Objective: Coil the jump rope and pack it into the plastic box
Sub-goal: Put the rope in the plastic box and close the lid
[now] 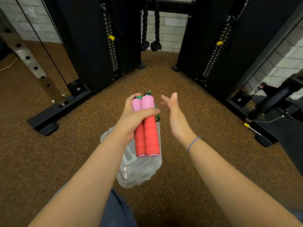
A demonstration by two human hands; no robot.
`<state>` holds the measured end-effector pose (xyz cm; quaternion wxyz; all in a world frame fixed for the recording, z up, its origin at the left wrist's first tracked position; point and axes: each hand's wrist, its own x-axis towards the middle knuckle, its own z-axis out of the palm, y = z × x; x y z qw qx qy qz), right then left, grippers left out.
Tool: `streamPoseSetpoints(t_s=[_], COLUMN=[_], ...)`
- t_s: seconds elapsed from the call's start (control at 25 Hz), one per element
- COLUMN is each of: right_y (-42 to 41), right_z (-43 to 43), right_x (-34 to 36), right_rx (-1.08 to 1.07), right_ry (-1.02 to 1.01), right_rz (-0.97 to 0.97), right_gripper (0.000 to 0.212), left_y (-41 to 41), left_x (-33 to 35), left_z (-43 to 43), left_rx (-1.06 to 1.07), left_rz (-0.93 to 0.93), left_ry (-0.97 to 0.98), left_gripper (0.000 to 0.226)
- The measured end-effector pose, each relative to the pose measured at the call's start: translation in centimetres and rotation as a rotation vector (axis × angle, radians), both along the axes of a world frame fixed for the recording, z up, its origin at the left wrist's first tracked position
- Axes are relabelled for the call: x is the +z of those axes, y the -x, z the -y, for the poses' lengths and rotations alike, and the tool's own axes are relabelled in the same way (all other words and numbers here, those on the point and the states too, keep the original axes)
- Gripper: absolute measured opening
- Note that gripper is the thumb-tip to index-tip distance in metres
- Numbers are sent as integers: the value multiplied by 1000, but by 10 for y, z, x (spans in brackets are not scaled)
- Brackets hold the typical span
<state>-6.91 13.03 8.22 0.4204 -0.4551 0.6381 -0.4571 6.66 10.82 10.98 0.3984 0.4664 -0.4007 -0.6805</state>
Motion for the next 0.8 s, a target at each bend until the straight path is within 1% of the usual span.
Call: streamPoseSetpoints(t_s=[0.04, 0.12, 0.16, 0.2, 0.28, 0.36, 0.44, 0.52, 0.56, 0.6, 0.64, 0.72, 0.76, 0.8], right_y=[2, 8, 9, 10, 3, -7, -20, -35, -43, -50, -57, -66, -67, -66], right_z=[4, 8, 8, 6, 2, 2, 8, 19, 26, 31, 36, 43, 45, 47], right_x=[-15, -52, -70, -89, -122, -146, -161, -168, -171, -173, -175, -177, -178, -179], right_rx=[-8, 2, 24, 66, 206, 301, 306, 254, 234, 225, 229, 231, 231, 231], right_ry=[0, -64, -120, -182, -294, -371, -393, -396, -397, -395, -401, -429, -458, -500], right_rz=[-133, -430, -532, -583, -596, -551, -496, -452, -446, -463, -501, -570, -579, -559], right_gripper=[73, 58, 57, 59, 66, 71, 76, 83, 87, 92, 97, 107, 112, 117], left_y=[-8, -22, -29, -35, -45, -51, -59, -69, -74, -79, -84, -89, -90, -90], left_x=[0, -2, -3, -5, -10, -14, -19, -24, -25, -27, -29, -31, -32, -33], left_z=[4, 12, 15, 19, 26, 30, 35, 42, 46, 50, 53, 57, 57, 57], left_rx=[22, 46, 51, 55, 60, 54, 48, 42, 31, 19, 9, 3, 11, 24], left_rz=[8, 44, 67, 89, 126, 156, 166, 152, 121, 50, -62, -314, -410, -478], left_ry=[14, 50, 64, 71, 75, 73, 71, 60, 53, 48, 43, 16, -6, -24], left_gripper=[73, 73, 73, 72, 72, 71, 71, 71, 71, 72, 74, 91, 102, 107])
